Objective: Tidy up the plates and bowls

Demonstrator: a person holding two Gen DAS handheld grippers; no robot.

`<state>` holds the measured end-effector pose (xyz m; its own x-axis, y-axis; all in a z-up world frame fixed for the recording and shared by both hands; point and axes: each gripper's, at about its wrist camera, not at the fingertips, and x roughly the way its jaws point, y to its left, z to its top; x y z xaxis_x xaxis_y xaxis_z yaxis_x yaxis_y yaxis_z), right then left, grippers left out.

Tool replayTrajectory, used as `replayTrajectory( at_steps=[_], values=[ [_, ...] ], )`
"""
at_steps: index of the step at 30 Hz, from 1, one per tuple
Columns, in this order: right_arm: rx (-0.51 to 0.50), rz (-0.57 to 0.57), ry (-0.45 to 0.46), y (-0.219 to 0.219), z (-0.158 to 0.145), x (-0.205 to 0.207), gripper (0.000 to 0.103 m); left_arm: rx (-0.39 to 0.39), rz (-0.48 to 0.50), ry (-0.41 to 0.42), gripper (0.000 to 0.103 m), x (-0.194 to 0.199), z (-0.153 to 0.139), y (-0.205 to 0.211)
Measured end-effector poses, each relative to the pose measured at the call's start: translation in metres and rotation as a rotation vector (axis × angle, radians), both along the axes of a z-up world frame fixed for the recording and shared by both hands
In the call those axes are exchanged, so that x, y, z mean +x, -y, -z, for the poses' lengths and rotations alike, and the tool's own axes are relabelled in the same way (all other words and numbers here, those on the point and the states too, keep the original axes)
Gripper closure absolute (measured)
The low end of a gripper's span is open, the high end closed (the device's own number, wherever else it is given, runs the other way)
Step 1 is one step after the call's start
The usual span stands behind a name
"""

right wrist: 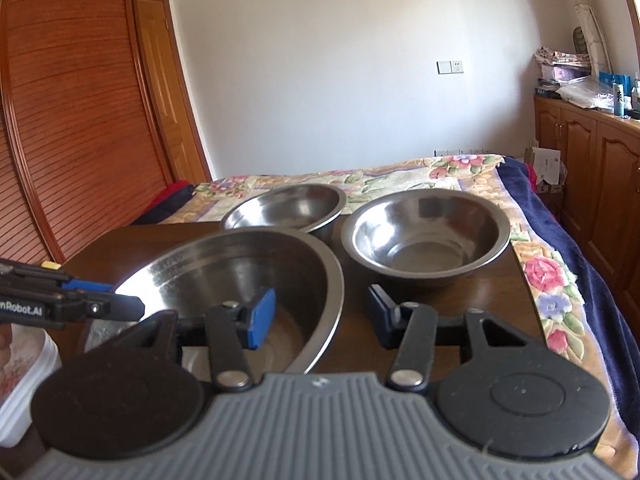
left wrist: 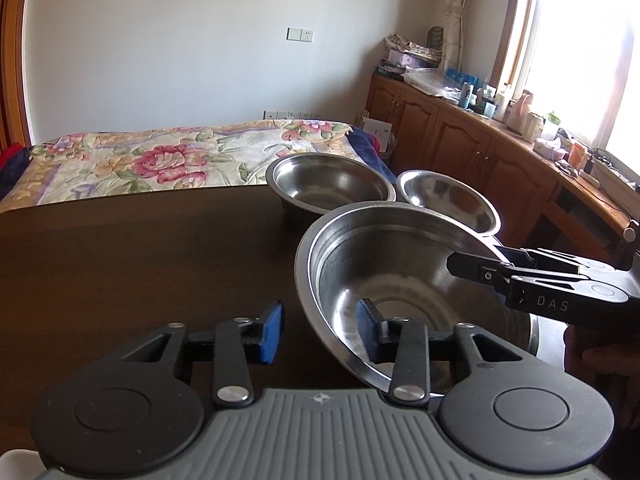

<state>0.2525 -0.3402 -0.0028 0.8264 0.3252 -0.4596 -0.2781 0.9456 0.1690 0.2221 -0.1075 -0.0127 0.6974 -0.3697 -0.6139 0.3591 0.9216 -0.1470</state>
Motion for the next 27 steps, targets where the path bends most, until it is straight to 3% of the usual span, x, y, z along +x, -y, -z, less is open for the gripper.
replayTrajectory(
  at_steps=[7,11,27],
  values=[
    [0.012,-0.024,-0.013,-0.0012,0.0027,0.0004,0.066,-0.012,-0.008,-0.003,0.081,0.0032,0.0026,-0.0005],
    [0.028,-0.035,-0.014,-0.0004,0.003,0.0009,0.074,-0.007,-0.003,-0.001,0.081,0.002,0.0024,0.0008],
    [0.03,-0.034,-0.012,-0.0012,0.0034,0.0011,0.076,-0.01,0.007,0.002,0.082,-0.0062,-0.0019,0.0002]
  ],
)
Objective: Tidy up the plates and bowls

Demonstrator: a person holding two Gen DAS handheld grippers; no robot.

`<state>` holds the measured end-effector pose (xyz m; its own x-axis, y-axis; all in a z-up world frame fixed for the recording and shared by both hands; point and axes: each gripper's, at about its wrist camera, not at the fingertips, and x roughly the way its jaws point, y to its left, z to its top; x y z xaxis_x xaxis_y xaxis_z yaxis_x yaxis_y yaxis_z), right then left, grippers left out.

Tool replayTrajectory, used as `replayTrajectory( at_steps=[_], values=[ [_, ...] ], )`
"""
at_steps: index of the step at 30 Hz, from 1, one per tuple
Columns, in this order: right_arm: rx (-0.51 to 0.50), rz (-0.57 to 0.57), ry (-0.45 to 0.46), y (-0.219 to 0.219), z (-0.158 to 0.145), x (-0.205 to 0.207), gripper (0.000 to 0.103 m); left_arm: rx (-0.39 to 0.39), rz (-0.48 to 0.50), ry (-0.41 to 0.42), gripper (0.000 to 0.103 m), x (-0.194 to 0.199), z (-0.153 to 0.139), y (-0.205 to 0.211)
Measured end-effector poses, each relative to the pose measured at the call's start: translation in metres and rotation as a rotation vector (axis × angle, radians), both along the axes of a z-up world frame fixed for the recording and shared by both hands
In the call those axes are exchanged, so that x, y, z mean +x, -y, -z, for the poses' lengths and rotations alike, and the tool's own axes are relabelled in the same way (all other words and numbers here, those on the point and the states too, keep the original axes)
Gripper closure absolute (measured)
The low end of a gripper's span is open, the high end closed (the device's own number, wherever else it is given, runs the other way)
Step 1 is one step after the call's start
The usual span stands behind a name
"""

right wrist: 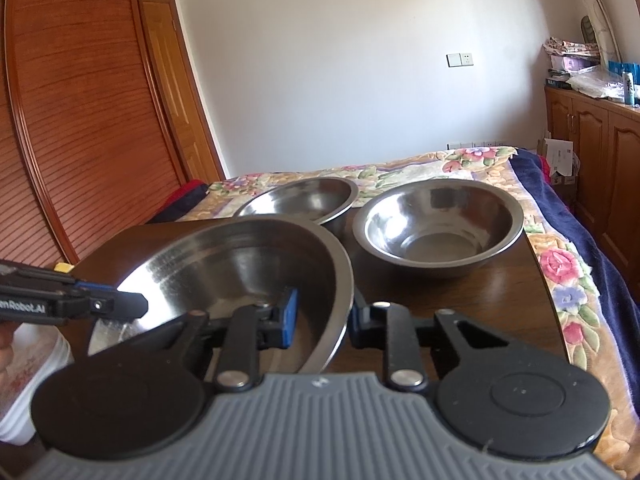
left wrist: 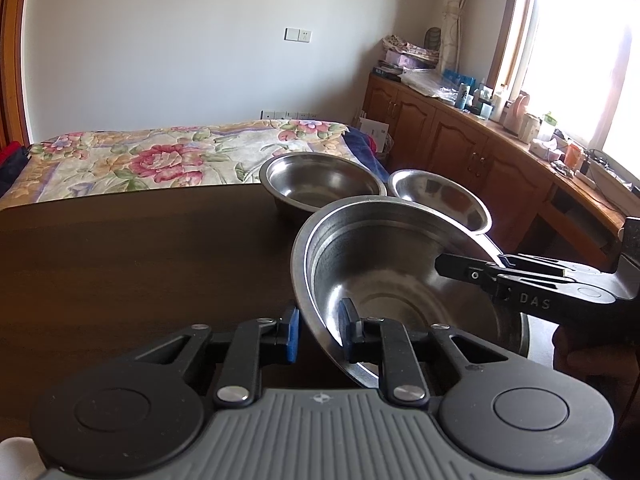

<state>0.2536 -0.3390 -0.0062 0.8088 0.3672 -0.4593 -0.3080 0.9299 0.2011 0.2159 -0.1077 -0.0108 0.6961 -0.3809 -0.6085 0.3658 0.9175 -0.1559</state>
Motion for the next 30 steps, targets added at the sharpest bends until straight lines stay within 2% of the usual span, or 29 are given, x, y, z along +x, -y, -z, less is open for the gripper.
replayTrajectory(
  at_steps=[14,30],
  values=[
    [-0.035,-0.007,0.019,-0.013,-0.02,-0.024,0.075,-0.034,0.009,0.014,0.082,-0.02,-0.009,-0.016],
    [-0.039,0.005,-0.005,-0.025,-0.017,-0.058,0.075,-0.055,0.065,0.007,0.082,-0.056,-0.008,-0.038]
  ],
)
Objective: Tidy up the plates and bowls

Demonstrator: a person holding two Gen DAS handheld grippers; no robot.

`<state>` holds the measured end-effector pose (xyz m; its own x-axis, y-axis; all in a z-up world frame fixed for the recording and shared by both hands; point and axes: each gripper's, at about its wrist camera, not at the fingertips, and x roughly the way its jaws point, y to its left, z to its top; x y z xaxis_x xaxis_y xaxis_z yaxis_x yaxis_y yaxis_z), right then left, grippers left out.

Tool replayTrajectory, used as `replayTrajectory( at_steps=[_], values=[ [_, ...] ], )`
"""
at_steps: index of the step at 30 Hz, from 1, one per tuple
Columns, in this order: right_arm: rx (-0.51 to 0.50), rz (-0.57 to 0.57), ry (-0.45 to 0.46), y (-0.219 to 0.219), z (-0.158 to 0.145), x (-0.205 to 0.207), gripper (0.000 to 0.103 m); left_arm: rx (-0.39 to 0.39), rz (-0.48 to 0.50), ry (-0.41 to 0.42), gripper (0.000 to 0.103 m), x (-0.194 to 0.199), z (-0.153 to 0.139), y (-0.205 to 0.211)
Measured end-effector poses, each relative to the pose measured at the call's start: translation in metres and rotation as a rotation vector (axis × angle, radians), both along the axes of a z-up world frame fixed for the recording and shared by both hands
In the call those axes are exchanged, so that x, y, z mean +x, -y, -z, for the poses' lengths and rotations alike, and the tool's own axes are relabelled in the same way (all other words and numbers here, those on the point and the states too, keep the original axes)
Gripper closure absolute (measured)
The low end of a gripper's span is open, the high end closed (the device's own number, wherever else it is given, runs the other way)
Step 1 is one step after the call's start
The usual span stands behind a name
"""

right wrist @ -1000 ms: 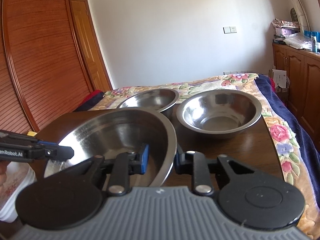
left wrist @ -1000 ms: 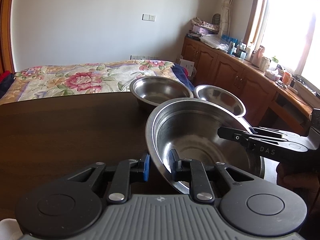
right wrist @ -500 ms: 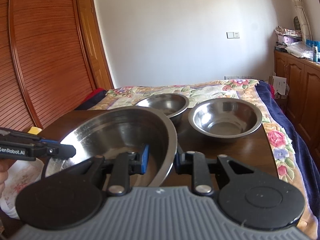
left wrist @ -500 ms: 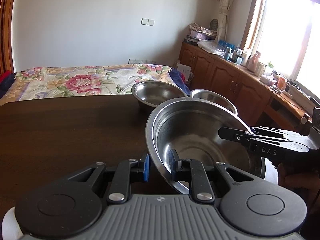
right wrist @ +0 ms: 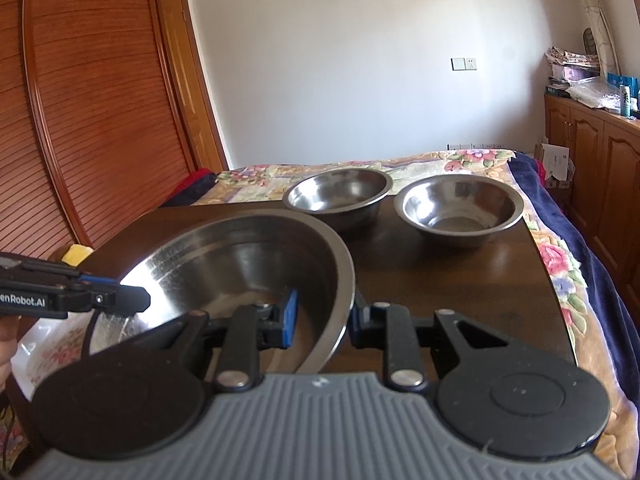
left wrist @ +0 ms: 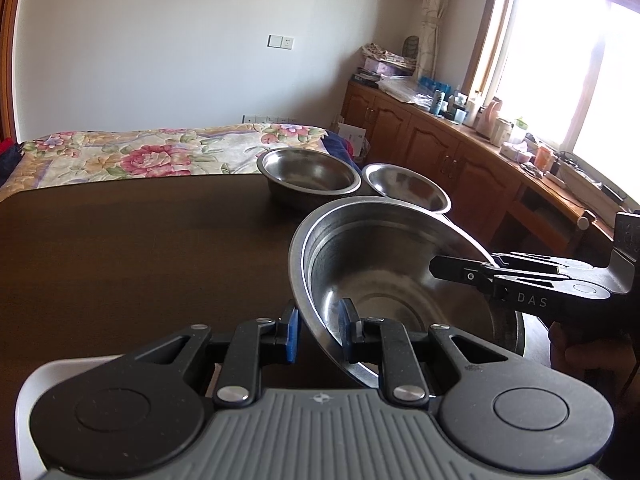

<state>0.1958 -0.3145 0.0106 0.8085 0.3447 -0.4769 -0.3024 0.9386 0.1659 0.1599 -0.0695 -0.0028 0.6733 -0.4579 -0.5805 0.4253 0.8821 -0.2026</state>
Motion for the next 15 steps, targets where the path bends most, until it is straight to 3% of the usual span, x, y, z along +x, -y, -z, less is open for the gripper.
replayTrajectory(
  at_steps=[15],
  values=[
    [-0.011,0.017,-0.024,-0.002,0.006,-0.028,0.075,-0.013,0.054,-0.004,0.082,-0.027,0.003,-0.005]
  ],
)
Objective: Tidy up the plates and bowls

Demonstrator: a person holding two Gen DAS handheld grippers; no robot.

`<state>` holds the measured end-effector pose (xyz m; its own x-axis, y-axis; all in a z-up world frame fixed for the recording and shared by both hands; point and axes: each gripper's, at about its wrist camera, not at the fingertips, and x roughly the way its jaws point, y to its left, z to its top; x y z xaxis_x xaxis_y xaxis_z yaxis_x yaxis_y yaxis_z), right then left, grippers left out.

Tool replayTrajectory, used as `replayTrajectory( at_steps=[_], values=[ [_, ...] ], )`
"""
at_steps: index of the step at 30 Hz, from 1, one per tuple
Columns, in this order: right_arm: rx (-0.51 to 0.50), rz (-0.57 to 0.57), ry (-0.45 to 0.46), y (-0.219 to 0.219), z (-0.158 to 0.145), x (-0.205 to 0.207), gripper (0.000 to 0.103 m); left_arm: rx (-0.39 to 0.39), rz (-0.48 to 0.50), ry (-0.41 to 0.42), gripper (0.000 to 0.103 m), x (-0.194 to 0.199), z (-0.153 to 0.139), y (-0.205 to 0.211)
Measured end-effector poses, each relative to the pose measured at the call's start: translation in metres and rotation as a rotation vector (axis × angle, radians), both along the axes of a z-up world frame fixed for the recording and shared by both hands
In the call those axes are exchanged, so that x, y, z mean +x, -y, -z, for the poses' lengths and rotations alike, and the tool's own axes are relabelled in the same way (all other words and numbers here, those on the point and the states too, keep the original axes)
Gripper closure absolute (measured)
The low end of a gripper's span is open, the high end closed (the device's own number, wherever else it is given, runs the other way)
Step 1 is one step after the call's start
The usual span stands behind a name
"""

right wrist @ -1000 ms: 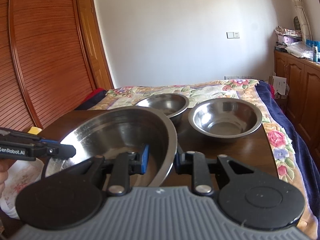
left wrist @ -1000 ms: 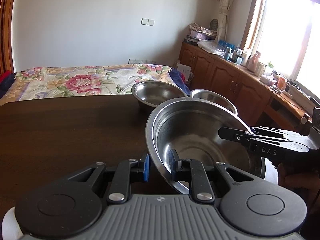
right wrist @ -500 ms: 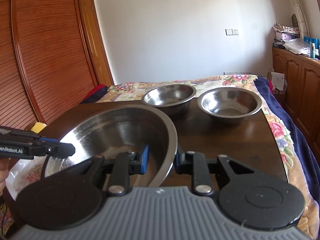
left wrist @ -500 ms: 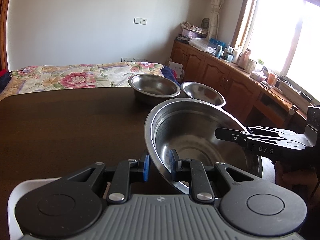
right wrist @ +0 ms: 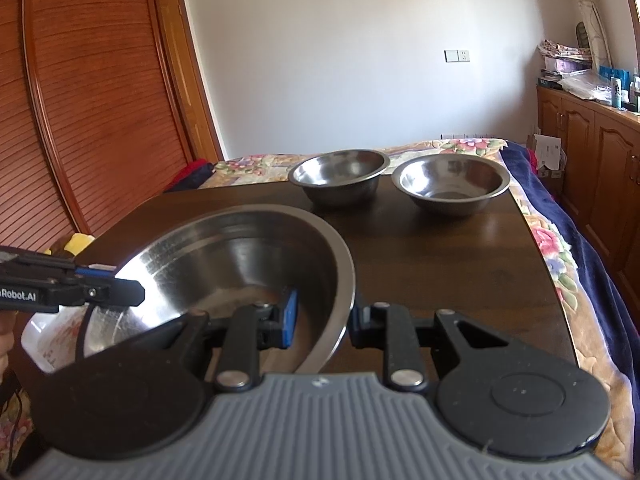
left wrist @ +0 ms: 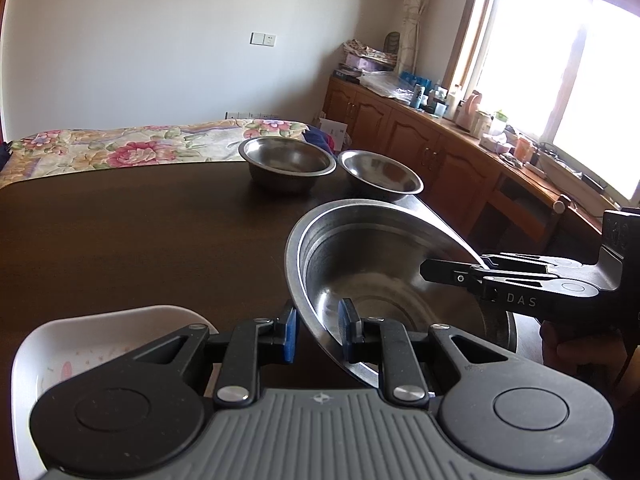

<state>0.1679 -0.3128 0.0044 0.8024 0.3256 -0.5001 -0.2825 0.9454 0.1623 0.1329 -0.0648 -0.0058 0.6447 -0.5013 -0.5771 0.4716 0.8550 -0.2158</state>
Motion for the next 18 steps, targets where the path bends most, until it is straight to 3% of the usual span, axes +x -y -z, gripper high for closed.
replayTrajectory(
  at_steps=[18],
  values=[
    [-0.025,-0.023,-0.025,-0.008,0.007,-0.014,0.075,0.01,0.012,-0.024,0.082,-0.008,0.008,-0.006]
  ],
)
